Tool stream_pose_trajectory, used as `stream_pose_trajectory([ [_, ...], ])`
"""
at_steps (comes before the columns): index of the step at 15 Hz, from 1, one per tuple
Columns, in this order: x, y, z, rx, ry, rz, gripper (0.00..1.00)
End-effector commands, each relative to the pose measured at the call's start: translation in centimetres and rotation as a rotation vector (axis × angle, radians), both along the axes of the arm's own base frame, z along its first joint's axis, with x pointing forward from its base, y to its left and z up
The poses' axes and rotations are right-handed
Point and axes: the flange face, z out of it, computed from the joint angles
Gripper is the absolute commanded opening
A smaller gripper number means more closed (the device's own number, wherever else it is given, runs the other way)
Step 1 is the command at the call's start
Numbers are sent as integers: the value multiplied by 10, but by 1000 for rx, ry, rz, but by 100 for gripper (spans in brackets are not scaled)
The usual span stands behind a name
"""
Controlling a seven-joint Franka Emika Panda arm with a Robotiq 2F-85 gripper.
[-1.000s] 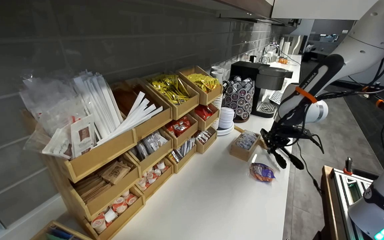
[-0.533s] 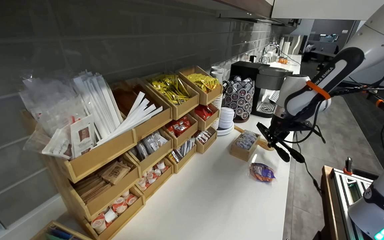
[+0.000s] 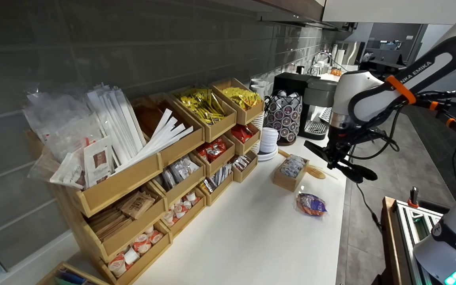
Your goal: Put the black tongs in the upper cabinet.
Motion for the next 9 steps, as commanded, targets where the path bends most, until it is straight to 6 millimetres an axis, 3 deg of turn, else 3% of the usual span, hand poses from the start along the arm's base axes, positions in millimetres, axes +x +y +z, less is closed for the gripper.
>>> stream_pose_trajectory([
  [1, -11, 8, 38, -23, 25, 110, 4],
  [5, -34, 26, 71, 6, 79, 223, 4],
  [9, -56, 36, 116, 12, 113, 353, 4],
])
